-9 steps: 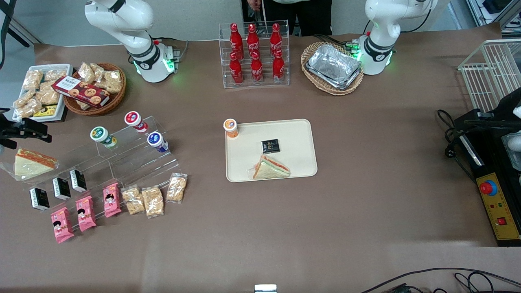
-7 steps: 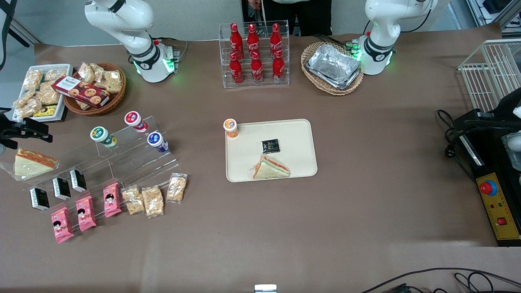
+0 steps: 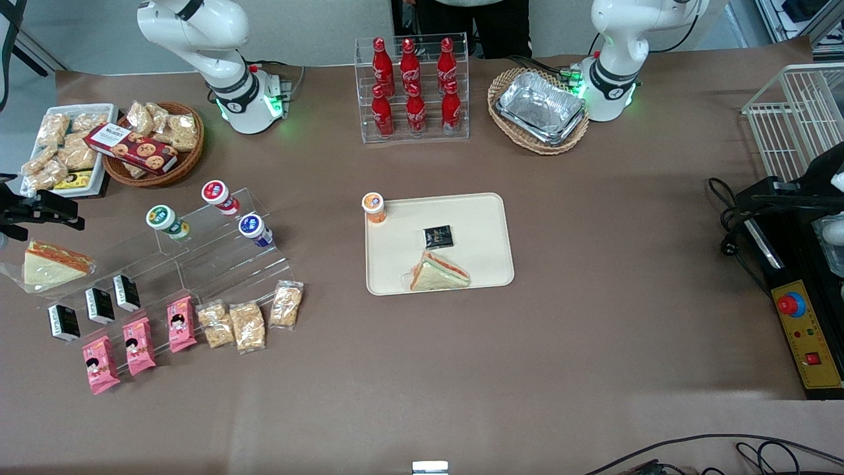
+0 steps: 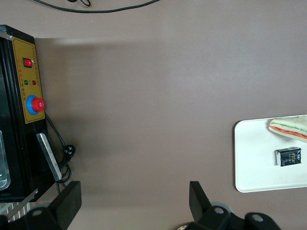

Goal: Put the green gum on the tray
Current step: 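Move the right gripper toward the acrylic rack of gum bottles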

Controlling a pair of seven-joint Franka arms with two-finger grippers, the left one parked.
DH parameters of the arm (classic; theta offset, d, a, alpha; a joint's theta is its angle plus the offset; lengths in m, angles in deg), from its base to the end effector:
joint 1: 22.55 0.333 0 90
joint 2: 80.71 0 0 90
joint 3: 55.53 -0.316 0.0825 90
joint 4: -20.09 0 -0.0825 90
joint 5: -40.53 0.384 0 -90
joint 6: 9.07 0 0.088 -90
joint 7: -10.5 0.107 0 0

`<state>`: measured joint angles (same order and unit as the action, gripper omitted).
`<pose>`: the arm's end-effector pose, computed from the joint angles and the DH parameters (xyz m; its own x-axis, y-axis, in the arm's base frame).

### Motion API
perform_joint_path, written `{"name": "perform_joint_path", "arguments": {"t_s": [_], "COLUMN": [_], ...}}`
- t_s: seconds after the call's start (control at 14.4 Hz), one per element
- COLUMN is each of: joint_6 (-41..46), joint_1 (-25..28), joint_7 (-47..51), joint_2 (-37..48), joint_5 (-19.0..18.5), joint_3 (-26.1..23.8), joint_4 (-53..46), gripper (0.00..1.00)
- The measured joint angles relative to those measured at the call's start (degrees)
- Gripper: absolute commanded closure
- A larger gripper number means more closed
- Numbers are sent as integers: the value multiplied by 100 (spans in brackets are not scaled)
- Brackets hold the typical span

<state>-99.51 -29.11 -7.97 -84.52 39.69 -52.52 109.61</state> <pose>0.5658 -0.0960 0.5916 0.9865 0.1550 -0.0535 0.1552 -0.9879 0.0012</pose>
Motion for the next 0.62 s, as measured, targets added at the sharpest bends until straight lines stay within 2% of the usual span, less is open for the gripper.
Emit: {"name": "perform_joint_path", "arguments": {"t_s": [0.35, 0.62], "joint_6": [28, 456], "joint_1": [-13, -6], "joint_7": [0, 0], "joint_2": [5, 276], "joint_5": [4, 138], "joint_3": [8, 5], "joint_4": [0, 23], "gripper": [0, 0]}}
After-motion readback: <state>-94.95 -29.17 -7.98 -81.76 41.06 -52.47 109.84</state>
